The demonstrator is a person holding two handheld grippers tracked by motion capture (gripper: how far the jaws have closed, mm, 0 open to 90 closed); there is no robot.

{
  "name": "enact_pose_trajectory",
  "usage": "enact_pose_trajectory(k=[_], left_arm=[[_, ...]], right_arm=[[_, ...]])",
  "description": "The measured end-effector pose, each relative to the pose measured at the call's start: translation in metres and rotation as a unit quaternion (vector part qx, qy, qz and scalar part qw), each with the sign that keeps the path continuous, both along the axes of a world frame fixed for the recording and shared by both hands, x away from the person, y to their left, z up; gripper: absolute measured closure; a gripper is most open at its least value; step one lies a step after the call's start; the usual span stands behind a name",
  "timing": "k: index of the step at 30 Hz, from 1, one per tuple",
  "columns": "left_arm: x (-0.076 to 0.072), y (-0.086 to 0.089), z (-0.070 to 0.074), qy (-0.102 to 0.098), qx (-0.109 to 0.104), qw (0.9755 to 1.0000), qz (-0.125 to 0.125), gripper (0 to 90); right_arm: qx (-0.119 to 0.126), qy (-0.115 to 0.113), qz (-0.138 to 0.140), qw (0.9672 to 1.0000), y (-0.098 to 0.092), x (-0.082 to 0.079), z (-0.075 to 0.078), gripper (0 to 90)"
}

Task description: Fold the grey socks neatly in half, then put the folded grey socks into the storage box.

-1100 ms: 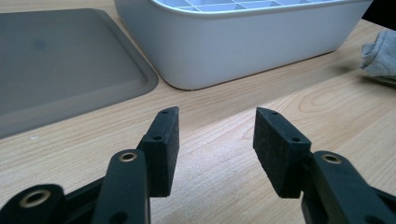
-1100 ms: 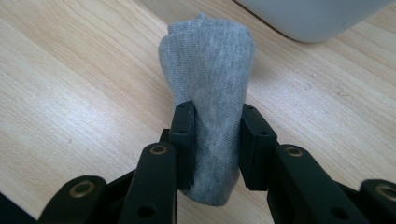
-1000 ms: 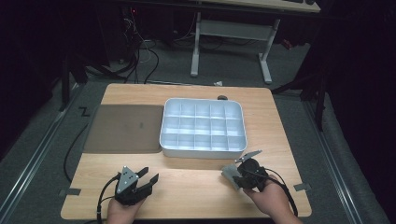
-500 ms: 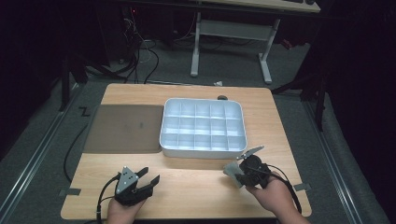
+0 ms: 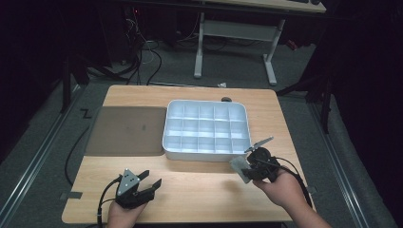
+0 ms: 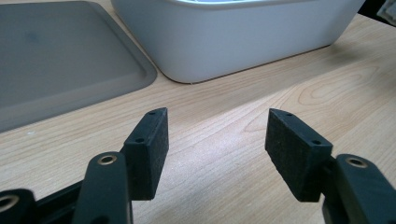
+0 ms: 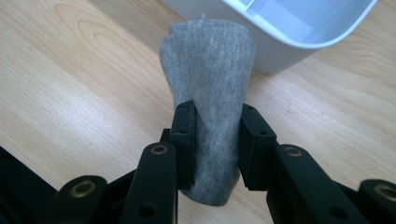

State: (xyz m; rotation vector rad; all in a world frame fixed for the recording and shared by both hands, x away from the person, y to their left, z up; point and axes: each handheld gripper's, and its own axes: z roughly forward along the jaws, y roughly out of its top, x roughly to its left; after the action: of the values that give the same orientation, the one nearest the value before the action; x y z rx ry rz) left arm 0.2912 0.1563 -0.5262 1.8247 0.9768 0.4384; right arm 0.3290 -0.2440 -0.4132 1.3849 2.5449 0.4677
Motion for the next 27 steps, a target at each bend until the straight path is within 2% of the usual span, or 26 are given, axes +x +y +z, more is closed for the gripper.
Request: enact_pose_trajectory(k=[10, 14, 21, 27], left_arm=[[-0.002, 0.002, 0.000, 0.001, 0.000, 1.0000, -0.001, 40.4], [-0.003, 0.000, 0.000, 0.000, 0.003, 1.0000, -0.002, 40.5], [-0.002, -0.001, -0.002, 0.003, 0.006, 1.0000, -0.007, 40.5], [-0.002, -0.002, -0.001, 0.001, 0.004, 1.0000, -0.008, 40.5]], right_arm=[[-0.004, -0.016, 0.000, 0.9999, 0.002, 0.016, 0.021, 71.7], [0.002, -0.019, -0.009, 0.9998, -0.001, 0.025, 0.028, 71.8], [0.010, -0.022, -0.022, 0.9995, -0.005, 0.042, 0.032, 71.9], [-0.003, -0.016, -0.029, 0.9994, -0.002, 0.059, 0.032, 71.9]])
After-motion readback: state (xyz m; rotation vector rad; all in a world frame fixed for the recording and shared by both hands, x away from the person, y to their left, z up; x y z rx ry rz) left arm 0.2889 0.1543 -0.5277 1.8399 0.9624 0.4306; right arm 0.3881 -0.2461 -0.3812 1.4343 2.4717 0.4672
